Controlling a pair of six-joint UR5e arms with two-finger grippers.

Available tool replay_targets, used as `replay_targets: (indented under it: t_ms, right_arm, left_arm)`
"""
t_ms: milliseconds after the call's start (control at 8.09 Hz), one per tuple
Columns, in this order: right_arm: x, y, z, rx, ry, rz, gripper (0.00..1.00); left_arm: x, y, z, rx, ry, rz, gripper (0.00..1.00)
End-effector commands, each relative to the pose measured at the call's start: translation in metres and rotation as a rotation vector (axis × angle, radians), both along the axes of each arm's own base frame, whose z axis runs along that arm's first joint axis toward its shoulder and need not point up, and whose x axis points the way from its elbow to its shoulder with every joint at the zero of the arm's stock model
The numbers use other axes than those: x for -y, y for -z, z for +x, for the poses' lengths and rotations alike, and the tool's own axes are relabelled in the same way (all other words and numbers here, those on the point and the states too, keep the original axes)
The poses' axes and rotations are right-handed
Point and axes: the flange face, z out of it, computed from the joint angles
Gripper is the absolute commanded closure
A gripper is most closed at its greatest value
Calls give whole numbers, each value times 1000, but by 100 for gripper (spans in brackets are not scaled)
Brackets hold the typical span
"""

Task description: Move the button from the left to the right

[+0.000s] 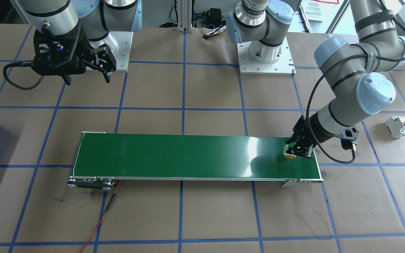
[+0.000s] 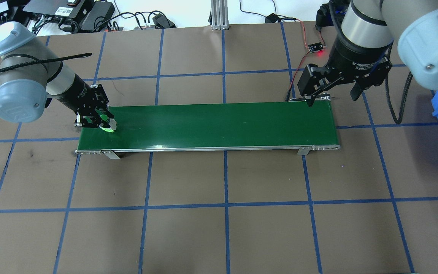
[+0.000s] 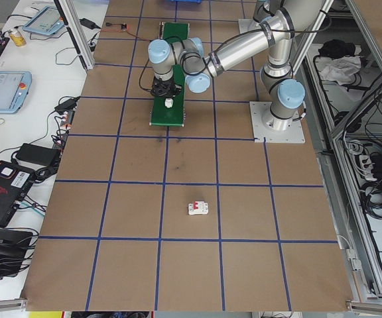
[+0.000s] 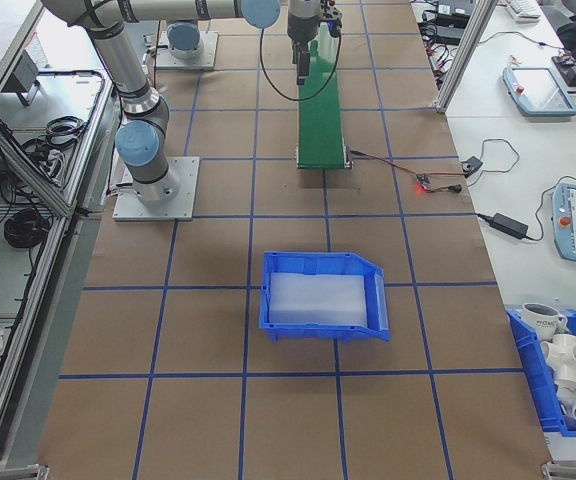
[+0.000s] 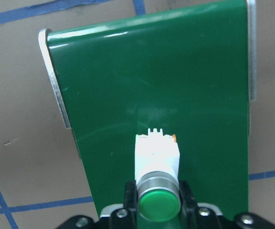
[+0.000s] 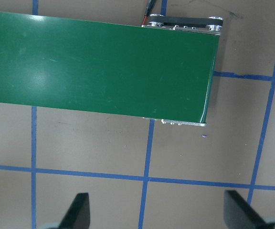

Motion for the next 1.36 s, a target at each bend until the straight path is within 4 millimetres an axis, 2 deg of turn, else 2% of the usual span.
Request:
replay_targets:
  t_ms: [0,124,247,371,494,989,1112,1236]
  right_arm:
    - [0,0,0,0,0,0,0]
    - [0,0,0,0,0,0,0]
    - [0,0,0,0,0,0,0]
    - [0,0,0,0,0,0,0]
    - [0,0,0,0,0,0,0]
    - [0,4,0,0,0,8,0]
    - [-1,10,0,4,-1,20,0]
    - [2,25,1,6,-1,37,0]
  left_arm:
    - [0,4,-1,-29,27,-9,100]
    - [-1,6,1,-15,28,3,71]
    - [-2,9,8,52,39,21,58]
    - [-1,8,10,72,40,24,15]
    - [1,8,10,72,37,10,0]
    - [3,5,11,75,39,-1,0]
    - [3,2,9,68,55,-14,0]
    - [1,-3,5,75,189,-35,0]
